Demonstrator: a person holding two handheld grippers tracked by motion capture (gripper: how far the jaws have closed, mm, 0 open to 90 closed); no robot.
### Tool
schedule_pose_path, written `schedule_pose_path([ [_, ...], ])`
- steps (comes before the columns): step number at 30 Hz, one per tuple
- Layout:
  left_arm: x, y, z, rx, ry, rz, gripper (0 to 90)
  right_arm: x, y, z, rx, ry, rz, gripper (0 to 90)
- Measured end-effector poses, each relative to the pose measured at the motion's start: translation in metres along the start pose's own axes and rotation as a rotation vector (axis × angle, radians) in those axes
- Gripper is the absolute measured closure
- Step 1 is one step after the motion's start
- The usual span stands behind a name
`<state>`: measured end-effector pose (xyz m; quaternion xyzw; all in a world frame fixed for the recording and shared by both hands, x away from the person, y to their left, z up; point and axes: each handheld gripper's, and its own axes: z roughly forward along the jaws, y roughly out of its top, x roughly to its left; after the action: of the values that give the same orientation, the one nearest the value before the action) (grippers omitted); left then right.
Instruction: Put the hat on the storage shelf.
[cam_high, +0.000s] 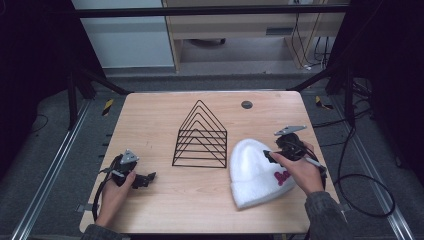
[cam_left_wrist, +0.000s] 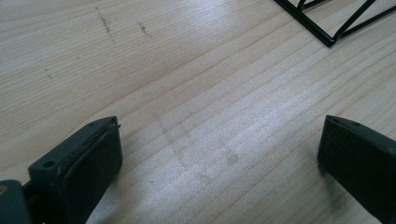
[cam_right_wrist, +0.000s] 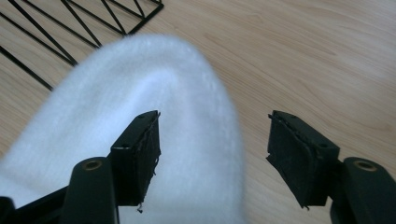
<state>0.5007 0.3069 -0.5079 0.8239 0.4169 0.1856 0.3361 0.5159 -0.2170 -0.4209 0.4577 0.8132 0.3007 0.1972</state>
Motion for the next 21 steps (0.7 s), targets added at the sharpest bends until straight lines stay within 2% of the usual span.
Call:
schedule_pose_path([
  [7,0.000,0.000,0.000,0.000,0.001,-0.001,0.0,-0.002,0.024,0.031,0.027,0.026,-0.011,37.9],
  [9,0.000,0.000,0.000,0.000,0.001,-0.001,0.0,-0.006,0.028,0.037,0.026,0.032,0.008,37.0],
  [13,0.000,0.000,0.000,0.000,0.000,0.000,0.0,-0.006,0.029,0.052,0.056,0.039,0.018,29.3],
  [17,0.000,0.000,0.000,0.000,-0.003,-0.002,0.0,-0.004,0.028,0.063,0.071,0.050,0.036,32.8],
  [21,0.000,0.000,0.000,0.000,-0.003,-0.003,0.0,0.000,0.026,0.073,0.100,0.056,0.013,32.1],
])
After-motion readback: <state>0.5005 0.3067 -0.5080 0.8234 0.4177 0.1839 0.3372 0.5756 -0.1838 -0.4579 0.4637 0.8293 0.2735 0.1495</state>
